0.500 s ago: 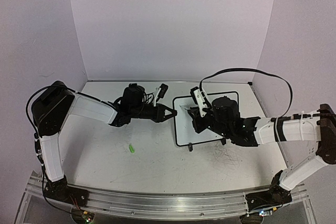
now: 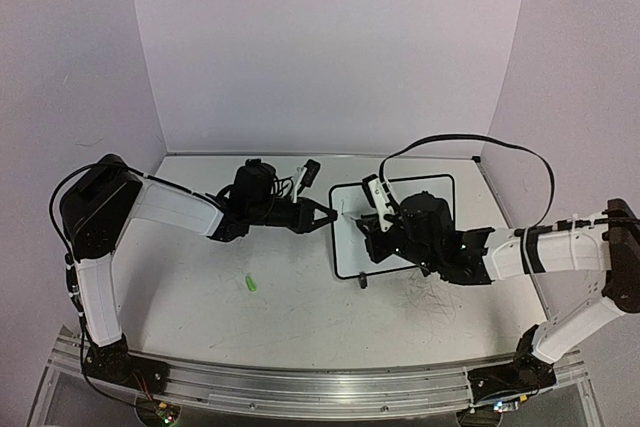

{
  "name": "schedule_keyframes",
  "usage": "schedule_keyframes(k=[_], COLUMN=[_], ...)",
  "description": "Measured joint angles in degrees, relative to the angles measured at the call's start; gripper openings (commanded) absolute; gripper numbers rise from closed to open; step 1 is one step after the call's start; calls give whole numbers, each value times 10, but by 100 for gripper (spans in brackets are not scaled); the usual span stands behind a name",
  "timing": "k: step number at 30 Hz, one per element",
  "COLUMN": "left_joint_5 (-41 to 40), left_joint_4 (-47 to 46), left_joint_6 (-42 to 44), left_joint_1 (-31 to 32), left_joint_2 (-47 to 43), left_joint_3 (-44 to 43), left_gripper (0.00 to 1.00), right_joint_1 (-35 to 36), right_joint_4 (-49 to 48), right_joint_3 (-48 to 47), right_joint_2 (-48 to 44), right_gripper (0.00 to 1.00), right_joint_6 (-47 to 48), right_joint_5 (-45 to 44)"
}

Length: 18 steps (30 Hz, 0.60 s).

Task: Write a sentence on the whiteboard

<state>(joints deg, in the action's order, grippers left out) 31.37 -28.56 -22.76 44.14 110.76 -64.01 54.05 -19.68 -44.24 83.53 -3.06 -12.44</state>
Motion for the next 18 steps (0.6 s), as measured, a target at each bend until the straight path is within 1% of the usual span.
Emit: schedule_keyframes(k=[12, 18], left_joint_5=[0, 0], left_joint_4=[-1, -5], left_joint_6=[0, 0], left_joint_1=[0, 0], left_joint_2=[0, -1], left_joint_3=[3, 4], left_gripper=[0, 0], right_joint_1=[16, 16], right_joint_4=[8, -8], right_joint_3=[14, 14], right_joint_2=[4, -34], right_gripper=[0, 0], right_joint_6=[-19, -12], right_joint_5=[1, 0])
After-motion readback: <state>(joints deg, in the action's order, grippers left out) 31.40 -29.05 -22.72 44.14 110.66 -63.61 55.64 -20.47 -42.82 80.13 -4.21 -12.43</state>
